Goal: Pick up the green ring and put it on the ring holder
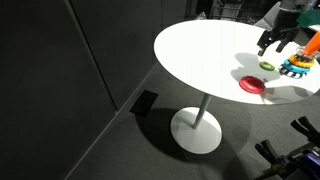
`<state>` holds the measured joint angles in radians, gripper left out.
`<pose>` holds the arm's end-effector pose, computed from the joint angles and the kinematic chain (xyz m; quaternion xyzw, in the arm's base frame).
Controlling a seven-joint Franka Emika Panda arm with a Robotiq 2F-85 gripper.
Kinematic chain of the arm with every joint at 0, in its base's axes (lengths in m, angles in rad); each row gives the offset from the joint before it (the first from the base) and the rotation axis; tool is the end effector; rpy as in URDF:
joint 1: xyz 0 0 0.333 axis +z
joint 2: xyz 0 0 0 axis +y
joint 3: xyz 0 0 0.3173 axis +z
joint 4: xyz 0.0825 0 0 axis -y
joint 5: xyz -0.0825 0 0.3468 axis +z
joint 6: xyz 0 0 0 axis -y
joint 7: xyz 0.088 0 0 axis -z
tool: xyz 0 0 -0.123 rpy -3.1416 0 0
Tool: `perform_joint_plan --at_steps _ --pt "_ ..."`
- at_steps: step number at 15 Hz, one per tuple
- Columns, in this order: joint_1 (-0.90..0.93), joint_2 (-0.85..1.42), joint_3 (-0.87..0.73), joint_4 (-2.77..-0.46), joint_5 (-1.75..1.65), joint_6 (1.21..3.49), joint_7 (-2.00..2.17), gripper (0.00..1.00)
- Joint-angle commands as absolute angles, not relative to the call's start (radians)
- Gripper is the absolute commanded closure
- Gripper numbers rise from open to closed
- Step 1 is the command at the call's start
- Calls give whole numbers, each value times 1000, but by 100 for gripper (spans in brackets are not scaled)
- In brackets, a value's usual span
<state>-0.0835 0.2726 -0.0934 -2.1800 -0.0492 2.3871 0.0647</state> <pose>0.5205 -0.0937 0.2733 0.9940 -0.1008 -0.0339 0.0270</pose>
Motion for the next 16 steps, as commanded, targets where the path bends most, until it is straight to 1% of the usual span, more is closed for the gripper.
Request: perform_joint_plan --at_steps 1,16 --pt "-94 333 -97 -2132 -50 2422 25 0" --pt "-126 505 -108 -2042 -55 2451 -52 0"
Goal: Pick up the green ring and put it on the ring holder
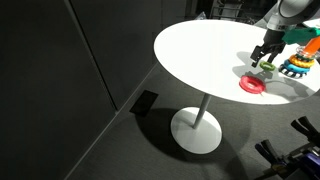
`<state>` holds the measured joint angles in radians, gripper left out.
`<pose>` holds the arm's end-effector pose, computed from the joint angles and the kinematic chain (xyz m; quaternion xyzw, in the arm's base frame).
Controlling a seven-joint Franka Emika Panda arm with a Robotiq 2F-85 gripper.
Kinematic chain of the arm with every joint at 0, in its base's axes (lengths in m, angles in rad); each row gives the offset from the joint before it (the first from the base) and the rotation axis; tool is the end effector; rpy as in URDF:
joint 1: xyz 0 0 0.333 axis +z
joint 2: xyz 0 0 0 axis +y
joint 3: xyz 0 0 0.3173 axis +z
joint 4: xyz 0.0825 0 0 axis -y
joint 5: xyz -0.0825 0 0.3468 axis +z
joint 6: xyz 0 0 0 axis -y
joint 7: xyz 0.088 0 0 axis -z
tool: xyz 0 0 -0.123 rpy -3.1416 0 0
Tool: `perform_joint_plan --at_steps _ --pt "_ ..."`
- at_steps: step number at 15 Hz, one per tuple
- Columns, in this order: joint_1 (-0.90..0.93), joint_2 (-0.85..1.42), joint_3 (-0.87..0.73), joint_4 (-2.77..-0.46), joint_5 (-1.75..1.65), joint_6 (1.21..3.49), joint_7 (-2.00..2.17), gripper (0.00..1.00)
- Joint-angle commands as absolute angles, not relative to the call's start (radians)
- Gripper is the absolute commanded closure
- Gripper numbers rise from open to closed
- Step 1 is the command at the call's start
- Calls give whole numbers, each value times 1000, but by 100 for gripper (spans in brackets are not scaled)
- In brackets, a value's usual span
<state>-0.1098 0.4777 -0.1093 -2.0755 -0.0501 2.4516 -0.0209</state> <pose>0.5424 -0.1210 0.2044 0.9952 -0.0739 -0.0543 0.0341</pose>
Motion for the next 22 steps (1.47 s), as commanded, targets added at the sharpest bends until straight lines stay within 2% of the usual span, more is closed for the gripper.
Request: perform_joint_plan --at_steps 1,22 --pt "-128 510 -108 -2039 -54 2450 -55 0" --pt "-142 522 -95 -1937 -38 2429 -72 0"
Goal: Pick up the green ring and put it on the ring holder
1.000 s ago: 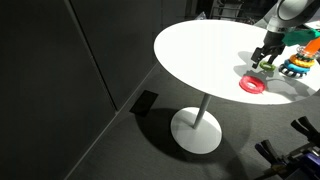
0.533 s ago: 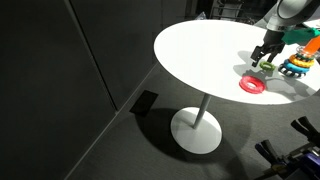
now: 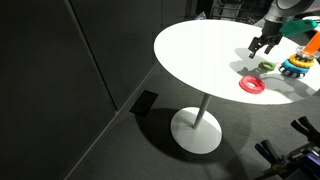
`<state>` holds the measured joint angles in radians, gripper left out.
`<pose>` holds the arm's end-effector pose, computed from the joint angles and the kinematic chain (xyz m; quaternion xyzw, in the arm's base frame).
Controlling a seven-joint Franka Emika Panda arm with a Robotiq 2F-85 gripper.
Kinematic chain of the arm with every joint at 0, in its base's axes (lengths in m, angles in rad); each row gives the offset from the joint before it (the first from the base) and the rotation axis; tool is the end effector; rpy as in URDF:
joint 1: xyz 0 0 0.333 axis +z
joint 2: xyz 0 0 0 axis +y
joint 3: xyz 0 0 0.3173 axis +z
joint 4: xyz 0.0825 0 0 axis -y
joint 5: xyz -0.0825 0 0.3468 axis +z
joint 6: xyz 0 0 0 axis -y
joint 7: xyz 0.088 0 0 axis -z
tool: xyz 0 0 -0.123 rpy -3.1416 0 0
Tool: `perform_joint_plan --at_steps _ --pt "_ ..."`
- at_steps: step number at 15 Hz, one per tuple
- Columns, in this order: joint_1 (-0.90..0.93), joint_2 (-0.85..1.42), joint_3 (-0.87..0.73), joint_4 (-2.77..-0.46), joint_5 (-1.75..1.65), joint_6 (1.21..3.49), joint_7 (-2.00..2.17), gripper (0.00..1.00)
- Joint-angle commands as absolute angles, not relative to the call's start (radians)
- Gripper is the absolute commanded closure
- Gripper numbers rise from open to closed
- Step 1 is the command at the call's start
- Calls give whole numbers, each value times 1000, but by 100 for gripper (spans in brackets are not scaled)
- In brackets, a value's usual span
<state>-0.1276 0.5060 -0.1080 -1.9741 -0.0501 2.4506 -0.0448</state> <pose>0.5729 -0.1358 0.2237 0.9966 -0.0694 -0.0195 0.0396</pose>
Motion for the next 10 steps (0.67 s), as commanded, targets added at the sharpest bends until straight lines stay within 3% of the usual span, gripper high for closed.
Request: perform_joint_plan --at_steps 1,10 --pt "-143 525 -93 -1937 -36 2430 -74 0" --pt "-162 560 -85 -1946 -17 2418 -84 0"
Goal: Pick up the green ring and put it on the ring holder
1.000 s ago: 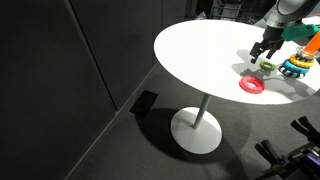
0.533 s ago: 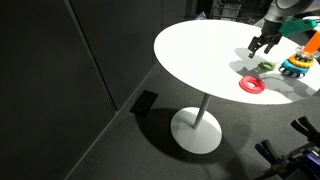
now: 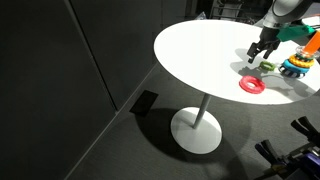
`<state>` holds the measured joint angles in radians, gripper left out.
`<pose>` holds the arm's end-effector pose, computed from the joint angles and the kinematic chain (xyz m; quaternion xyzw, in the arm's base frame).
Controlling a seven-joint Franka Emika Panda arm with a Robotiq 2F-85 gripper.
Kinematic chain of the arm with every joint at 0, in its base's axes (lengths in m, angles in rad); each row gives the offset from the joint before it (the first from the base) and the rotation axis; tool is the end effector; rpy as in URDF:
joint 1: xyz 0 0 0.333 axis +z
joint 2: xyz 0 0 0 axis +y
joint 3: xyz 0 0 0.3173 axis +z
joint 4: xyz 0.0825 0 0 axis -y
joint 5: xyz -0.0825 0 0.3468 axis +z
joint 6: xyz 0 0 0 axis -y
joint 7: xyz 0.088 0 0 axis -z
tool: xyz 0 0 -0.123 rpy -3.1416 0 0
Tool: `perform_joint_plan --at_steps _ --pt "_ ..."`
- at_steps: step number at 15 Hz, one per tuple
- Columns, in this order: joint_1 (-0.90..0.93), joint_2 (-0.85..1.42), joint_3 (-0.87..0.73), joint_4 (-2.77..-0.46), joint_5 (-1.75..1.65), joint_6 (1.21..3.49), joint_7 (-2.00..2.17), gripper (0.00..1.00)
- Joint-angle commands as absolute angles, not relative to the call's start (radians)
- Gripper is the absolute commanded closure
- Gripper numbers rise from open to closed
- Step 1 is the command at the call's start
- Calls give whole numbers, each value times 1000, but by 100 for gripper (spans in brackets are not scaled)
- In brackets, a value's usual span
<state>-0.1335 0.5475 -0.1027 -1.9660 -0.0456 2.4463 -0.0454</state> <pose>0.5701 -0.1360 0.2018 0.9961 -0.0707 -0.0380 0.0360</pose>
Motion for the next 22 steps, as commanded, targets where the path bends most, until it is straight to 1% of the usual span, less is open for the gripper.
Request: perform_joint_plan --at_steps 1,19,21,22 --pt "-164 563 -84 -1946 -12 2414 -85 0" --pt "-177 554 -68 -1965 42 2334 -111 0" --pt "-177 554 -68 -1966 42 2333 -111 21" --pt "-177 554 -69 -1967 42 2334 -111 36"
